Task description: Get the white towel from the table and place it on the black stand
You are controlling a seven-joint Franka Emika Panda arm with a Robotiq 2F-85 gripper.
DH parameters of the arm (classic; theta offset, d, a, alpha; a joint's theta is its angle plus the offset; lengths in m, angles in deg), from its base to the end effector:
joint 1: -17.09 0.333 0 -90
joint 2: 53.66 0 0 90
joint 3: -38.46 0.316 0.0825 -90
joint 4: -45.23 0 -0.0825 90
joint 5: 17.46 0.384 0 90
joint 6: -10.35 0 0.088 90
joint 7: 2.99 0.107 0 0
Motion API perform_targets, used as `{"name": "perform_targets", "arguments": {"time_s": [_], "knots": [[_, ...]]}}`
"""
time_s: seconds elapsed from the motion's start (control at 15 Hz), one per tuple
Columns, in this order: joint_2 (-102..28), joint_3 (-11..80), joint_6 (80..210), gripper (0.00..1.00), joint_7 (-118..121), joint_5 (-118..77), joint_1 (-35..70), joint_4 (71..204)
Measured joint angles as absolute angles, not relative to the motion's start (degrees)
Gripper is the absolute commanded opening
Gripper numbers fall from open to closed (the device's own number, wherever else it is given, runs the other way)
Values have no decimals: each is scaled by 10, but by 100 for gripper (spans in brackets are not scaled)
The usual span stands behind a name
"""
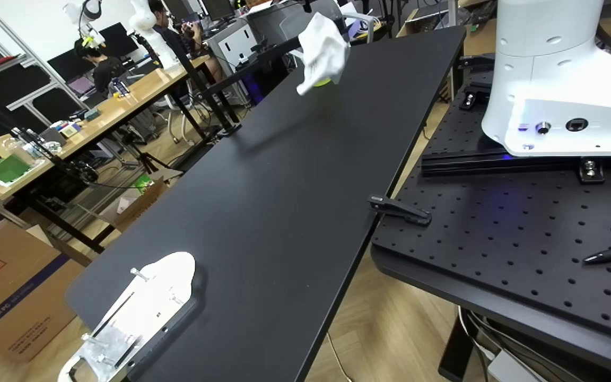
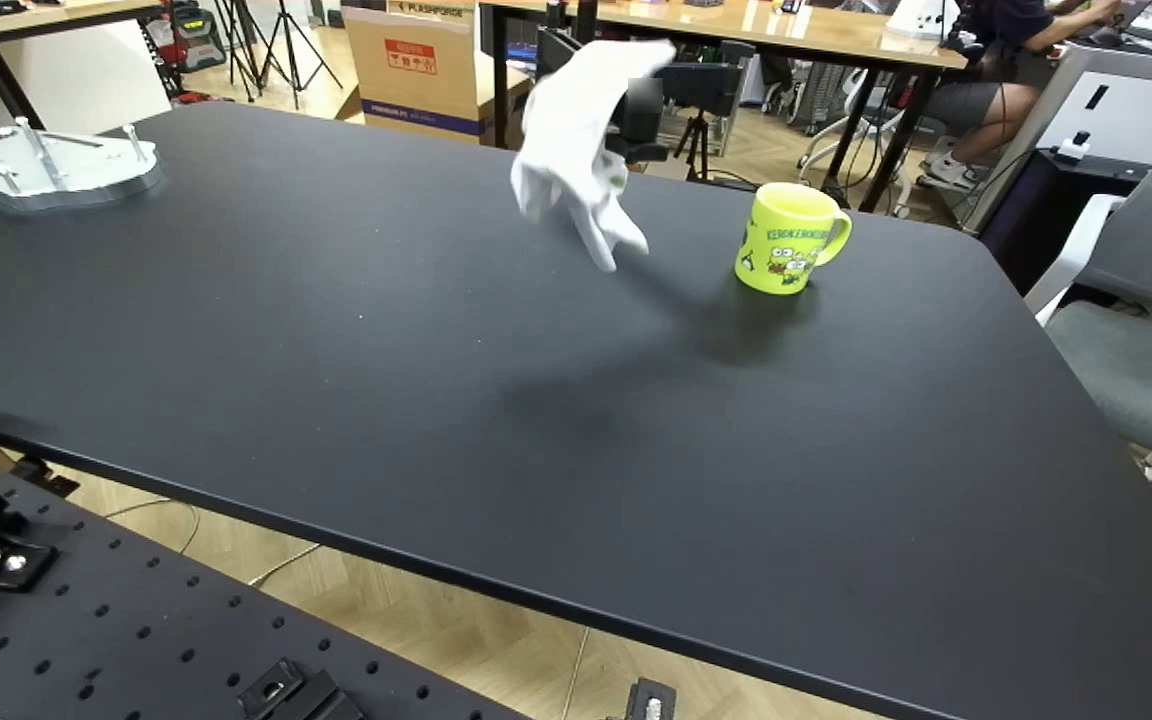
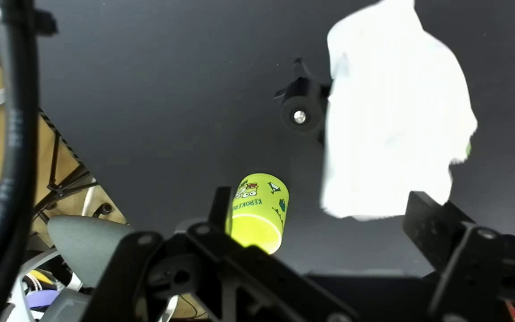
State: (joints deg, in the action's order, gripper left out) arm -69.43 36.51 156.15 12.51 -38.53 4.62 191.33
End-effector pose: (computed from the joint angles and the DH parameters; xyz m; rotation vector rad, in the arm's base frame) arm 0.4393 -0.1083 0.3936 2.8602 -0.3519 0.3925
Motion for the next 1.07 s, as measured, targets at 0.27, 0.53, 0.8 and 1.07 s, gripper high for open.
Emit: {"name": "perform_targets", "arguments": {"time_s": [0.27,0.53,0.8,1.07], "knots": [[-687,366,1561,38,124,-385,49,1916],[-675,373,1563,10,104,-371,74,1922],[-671,395,1582,42,80,-346,119,1949],[-659,419,1637,62,72,-345,145,1989]]}}
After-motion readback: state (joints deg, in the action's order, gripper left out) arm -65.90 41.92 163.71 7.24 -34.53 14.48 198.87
